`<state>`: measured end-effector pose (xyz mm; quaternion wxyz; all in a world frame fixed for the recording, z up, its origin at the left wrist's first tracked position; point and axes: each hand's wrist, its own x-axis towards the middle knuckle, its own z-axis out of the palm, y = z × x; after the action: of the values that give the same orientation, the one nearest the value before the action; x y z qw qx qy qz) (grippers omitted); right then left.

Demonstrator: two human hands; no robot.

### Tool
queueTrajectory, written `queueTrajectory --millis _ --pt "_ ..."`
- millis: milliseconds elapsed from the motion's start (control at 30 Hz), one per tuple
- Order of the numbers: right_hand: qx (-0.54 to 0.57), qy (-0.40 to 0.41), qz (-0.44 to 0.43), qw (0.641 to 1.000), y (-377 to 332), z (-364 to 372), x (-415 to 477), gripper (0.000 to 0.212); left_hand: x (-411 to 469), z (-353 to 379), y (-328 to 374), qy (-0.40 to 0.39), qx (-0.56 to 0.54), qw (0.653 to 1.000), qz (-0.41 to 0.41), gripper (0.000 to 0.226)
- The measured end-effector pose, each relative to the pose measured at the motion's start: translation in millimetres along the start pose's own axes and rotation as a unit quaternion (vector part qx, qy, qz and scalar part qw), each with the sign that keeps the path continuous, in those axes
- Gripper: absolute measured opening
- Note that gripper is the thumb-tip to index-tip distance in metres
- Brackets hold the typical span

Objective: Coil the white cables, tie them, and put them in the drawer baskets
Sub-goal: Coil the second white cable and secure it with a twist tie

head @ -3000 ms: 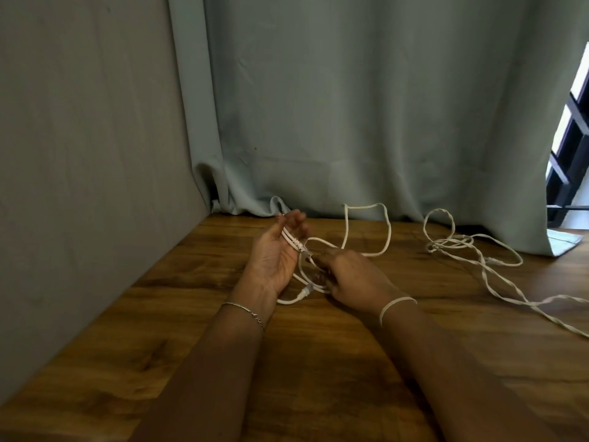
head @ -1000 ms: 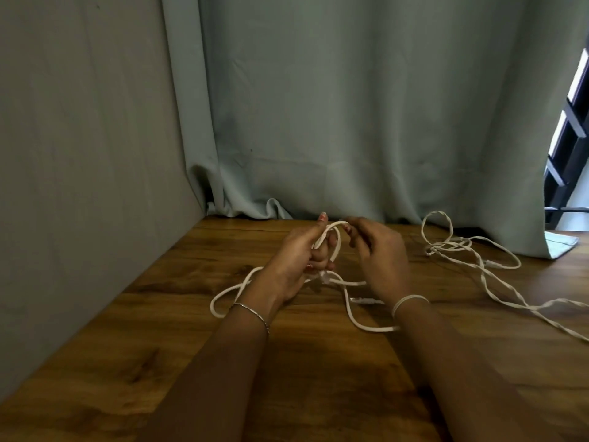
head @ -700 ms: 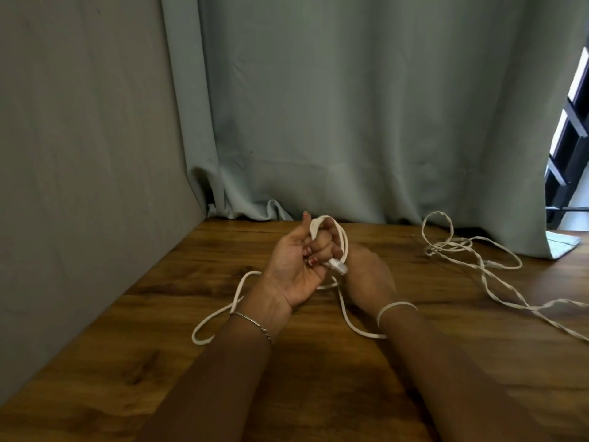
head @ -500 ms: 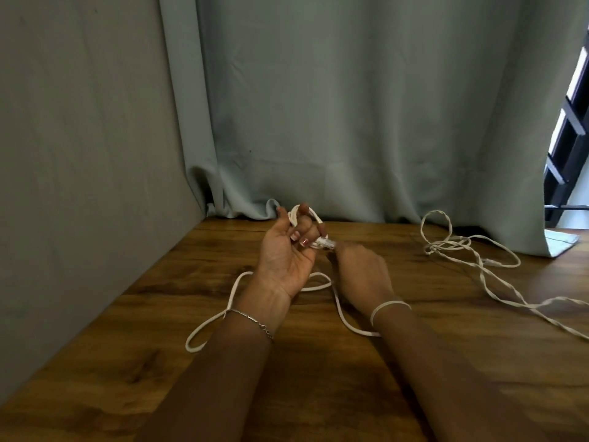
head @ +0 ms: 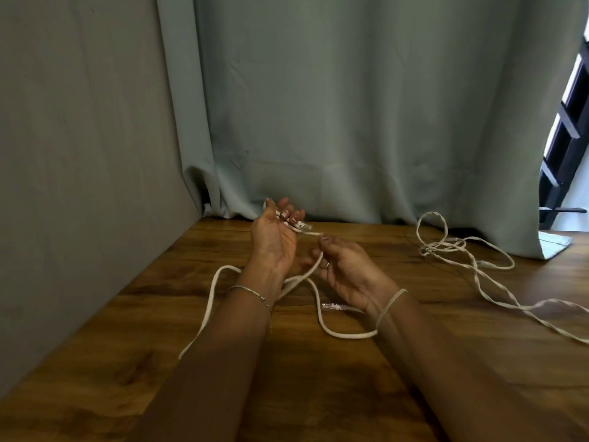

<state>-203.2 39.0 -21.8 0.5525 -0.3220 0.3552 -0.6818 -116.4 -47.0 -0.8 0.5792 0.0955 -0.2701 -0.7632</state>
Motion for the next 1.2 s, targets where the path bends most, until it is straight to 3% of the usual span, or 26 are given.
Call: queueTrajectory --millis 33,100,167,267,300,367,433,533,700,867,1000,1067,1200 --pt "-0.024 0.006 -0.014 1.000 -4.6 -0.5 1.9 0.013 4.3 5.0 1.1 0.004 -0.017 1.000 0.005 0.034" --pt "-0.210 0.038 -0.069 0.975 -14.1 -5.3 5.2 0.016 14.3 15.4 3.2 0.007 -0.027 1.000 0.013 0.035" --pt "-0.431 0.040 -0.131 0.892 -23.1 -12.7 9.5 0.017 21.4 25.1 4.5 0.010 0.003 1.000 0.023 0.034" --pt "-0.589 0.023 -0.199 0.783 -34.0 -18.0 14.8 0.020 31.1 29.9 0.9 0.021 0.184 0.981 0.055 0.036" --pt "-0.625 0.021 -0.216 0.750 -36.4 -17.6 14.9 0.021 33.0 28.7 -0.6 0.006 0.297 0.952 0.077 0.040" --pt "-0.683 0.028 -0.249 0.686 -39.6 -15.5 14.1 0.020 35.0 20.3 -5.5 -0.048 0.509 0.850 0.126 0.044" --pt "-0.721 0.058 -0.295 0.624 -39.9 -17.2 14.8 0.020 33.3 9.6 -9.2 -0.086 0.612 0.774 0.135 0.044" --pt "-0.743 0.102 -0.350 0.562 -34.7 -24.9 17.2 0.016 26.5 -4.7 -14.3 -0.121 0.653 0.739 0.109 0.036" --pt "-0.759 0.081 -0.415 0.495 -26.8 -35.6 20.5 0.005 3.8 -14.6 -18.8 -0.157 0.649 0.740 0.082 0.059" --pt "-0.777 0.035 -0.433 0.456 -21.4 -34.9 22.9 0.012 0.2 -25.2 -12.7 -0.129 0.576 0.806 -0.049 0.077" --pt "-0.761 0.060 -0.439 0.473 -17.5 -34.9 27.8 0.032 -5.1 -18.7 -3.2 -0.158 0.499 0.848 -0.082 0.071" --pt "-0.741 0.060 -0.419 0.522 -12.8 -33.1 31.2 0.038 -8.9 -12.7 1.9 -0.169 0.432 0.880 -0.102 0.065" --pt "-0.649 0.034 -0.357 0.672 -0.9 -21.6 34.2 0.045 -10.5 -10.2 12.4 -0.156 0.317 0.921 -0.162 0.058"
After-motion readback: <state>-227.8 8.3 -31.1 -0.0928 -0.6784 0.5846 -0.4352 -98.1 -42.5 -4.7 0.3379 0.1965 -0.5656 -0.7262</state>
